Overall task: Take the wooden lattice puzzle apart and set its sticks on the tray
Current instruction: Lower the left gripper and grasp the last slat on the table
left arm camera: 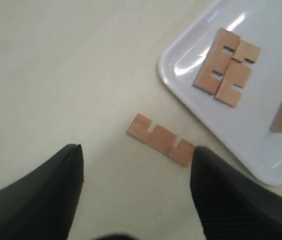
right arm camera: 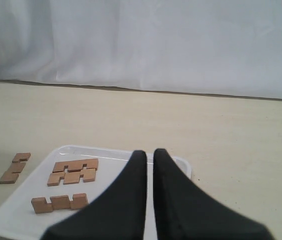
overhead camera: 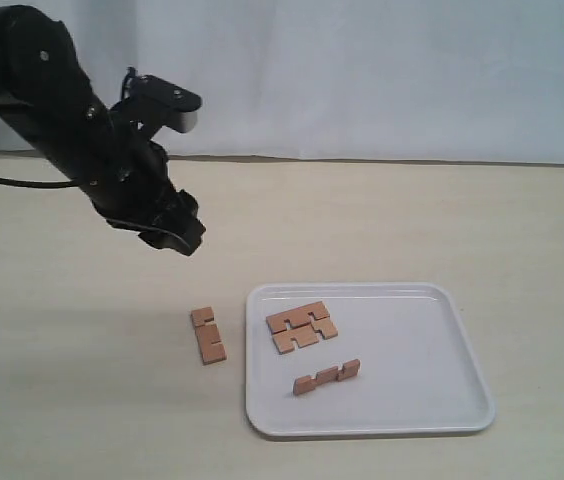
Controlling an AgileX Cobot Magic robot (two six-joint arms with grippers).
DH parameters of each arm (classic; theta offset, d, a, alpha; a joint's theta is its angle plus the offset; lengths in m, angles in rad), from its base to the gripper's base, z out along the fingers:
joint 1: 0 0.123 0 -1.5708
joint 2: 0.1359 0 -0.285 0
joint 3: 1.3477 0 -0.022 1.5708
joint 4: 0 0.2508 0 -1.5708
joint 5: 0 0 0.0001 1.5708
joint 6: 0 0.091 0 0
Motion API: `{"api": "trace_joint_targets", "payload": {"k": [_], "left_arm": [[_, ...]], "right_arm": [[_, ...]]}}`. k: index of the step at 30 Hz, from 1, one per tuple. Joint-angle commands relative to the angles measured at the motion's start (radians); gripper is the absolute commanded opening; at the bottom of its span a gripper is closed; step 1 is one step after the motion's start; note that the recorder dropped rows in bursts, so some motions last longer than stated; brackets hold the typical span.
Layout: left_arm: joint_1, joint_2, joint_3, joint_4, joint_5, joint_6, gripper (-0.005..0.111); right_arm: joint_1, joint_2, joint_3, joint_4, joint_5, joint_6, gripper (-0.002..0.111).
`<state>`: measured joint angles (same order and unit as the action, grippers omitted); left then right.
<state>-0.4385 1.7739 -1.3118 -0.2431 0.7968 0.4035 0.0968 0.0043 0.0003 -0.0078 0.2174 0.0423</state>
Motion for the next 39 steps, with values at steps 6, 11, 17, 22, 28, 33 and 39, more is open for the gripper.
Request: {"api": "trace_joint_targets", "payload": {"k": [6, 11, 17, 22, 28, 33, 39], "left_arm": [[0.01, 0.097, 0.089, -0.06, -0.087, -0.2, 0.059], [-0.075, 0.145, 0.091, 0.079, -0.179, -0.412, 0.059], [-0.188, 0.224, 0.039, 0.437, -0.186, -0.808, 0.059], [-0.205, 0.274, 0.018, 0.436, -0.191, -0.879, 0.059], [-0.205, 0.291, 0.018, 0.441, -0.207, -0.954, 0.059], [-0.205, 0.297, 0.018, 0.443, -0.234, -1.017, 0.059], [-0.202, 0.329, 0.018, 0.443, -0.237, -1.062, 0.059]], "right_arm": [[-0.001, -0.004, 0.0, -0.001, -0.005, -0.005, 0.005], [-0.001, -0.004, 0.0, -0.001, -0.005, -0.005, 0.005], [-0.001, -0.004, 0.0, -0.001, -0.005, -0.005, 0.005], [-0.001, -0.004, 0.0, -0.001, -0.005, -0.005, 0.005], [-0.001, -0.004, 0.0, -0.001, -0.005, -0.005, 0.005], [-0.001, -0.004, 0.0, -0.001, -0.005, -0.005, 0.005], [-0.001, -0.004, 0.0, -0.001, -0.005, -0.005, 0.005]]}}
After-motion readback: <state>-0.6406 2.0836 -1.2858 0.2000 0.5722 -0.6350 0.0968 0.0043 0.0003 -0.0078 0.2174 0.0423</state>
